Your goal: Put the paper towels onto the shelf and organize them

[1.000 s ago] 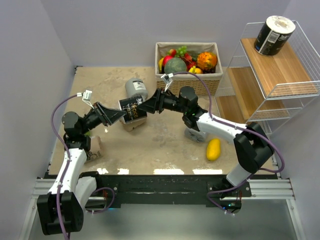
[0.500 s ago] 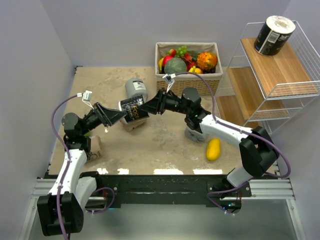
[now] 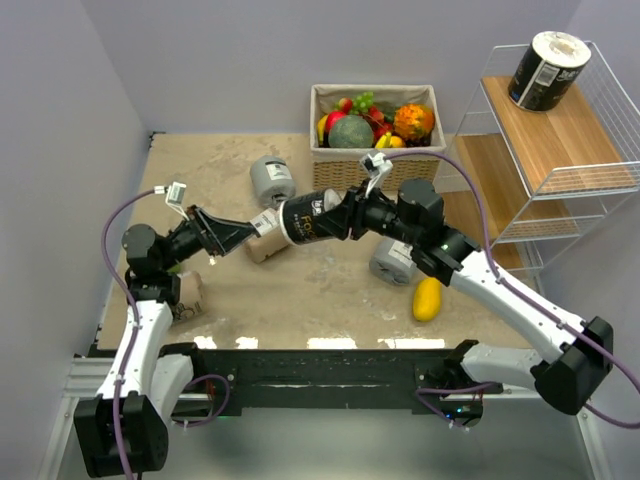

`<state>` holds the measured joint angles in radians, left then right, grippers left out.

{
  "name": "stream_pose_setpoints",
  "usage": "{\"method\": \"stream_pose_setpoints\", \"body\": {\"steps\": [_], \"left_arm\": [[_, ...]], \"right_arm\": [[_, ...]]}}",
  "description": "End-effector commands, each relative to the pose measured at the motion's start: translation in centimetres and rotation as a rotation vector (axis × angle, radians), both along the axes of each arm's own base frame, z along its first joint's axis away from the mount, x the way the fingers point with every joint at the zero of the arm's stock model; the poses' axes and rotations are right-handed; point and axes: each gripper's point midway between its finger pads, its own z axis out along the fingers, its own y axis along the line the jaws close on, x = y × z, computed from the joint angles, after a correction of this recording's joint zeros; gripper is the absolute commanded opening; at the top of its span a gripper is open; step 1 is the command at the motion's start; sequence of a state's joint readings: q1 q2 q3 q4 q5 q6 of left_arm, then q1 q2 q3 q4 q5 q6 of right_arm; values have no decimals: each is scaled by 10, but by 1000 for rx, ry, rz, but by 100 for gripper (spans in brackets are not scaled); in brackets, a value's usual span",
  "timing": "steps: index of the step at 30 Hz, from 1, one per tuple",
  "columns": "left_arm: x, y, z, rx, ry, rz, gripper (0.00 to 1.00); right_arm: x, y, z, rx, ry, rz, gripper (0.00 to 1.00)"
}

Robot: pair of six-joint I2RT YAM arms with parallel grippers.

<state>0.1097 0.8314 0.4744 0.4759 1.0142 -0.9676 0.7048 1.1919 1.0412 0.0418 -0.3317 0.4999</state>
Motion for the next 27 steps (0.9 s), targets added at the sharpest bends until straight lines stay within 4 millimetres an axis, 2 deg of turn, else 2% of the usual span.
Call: {"method": "stream_pose_setpoints", "body": {"steps": [1, 2, 3, 4, 6, 7, 9, 10, 12, 13, 14, 15, 16, 17, 18, 20, 21, 23, 24, 26, 27], "left_arm": [[24, 10, 13, 120, -49, 70, 81], [33, 16, 12, 198, -95, 100, 81], [50, 27, 9, 243, -16, 183, 81], [58, 30, 10, 272, -19, 214, 81], [69, 36, -2, 325, 9, 267, 81], [71, 38, -4, 343, 8, 286, 81], [76, 46, -13, 426, 3, 360, 82], [76, 49, -15, 450, 0, 379, 82], [72, 54, -15, 481, -11, 401, 82], [71, 54, -13, 484, -18, 410, 82], [69, 54, -15, 479, -19, 412, 82], [67, 54, -14, 478, -20, 411, 82], [67, 54, -16, 481, -14, 410, 82], [66, 54, -19, 487, -5, 405, 82], [65, 55, -21, 492, 0, 409, 82], [64, 55, -22, 492, 0, 411, 83], [64, 54, -20, 488, -5, 408, 83], [64, 54, -21, 486, -1, 405, 83], [63, 53, -22, 486, 0, 400, 83], [63, 52, -24, 484, 3, 392, 84], [62, 51, -23, 482, -1, 388, 84]], "right_arm": [[7, -36, -13, -232, -67, -110, 27], [7, -41, -16, -261, -65, -122, 27], [5, -50, -26, -309, -42, -140, 27], [9, -58, -20, -332, -66, -177, 27], [8, -68, -19, -385, -56, -201, 27], [14, -70, -1, -385, -86, -222, 27], [13, -75, 8, -416, -84, -234, 27], [20, -79, 26, -419, -117, -269, 27], [25, -88, 34, -461, -124, -310, 27], [28, -92, 56, -455, -161, -337, 28], [37, -97, 58, -486, -161, -380, 28], [38, -101, 59, -515, -156, -393, 28], [40, -106, 81, -502, -189, -421, 28], [45, -112, 78, -550, -173, -455, 28], [46, -117, 100, -531, -204, -489, 28], [49, -129, 111, -569, -220, -533, 28], [52, -137, 130, -559, -246, -585, 28], [52, -146, 144, -575, -277, -619, 28], [52, -155, 159, -570, -298, -665, 28], [52, -167, 167, -592, -308, -715, 28], [52, -178, 178, -613, -336, -758, 28]]}}
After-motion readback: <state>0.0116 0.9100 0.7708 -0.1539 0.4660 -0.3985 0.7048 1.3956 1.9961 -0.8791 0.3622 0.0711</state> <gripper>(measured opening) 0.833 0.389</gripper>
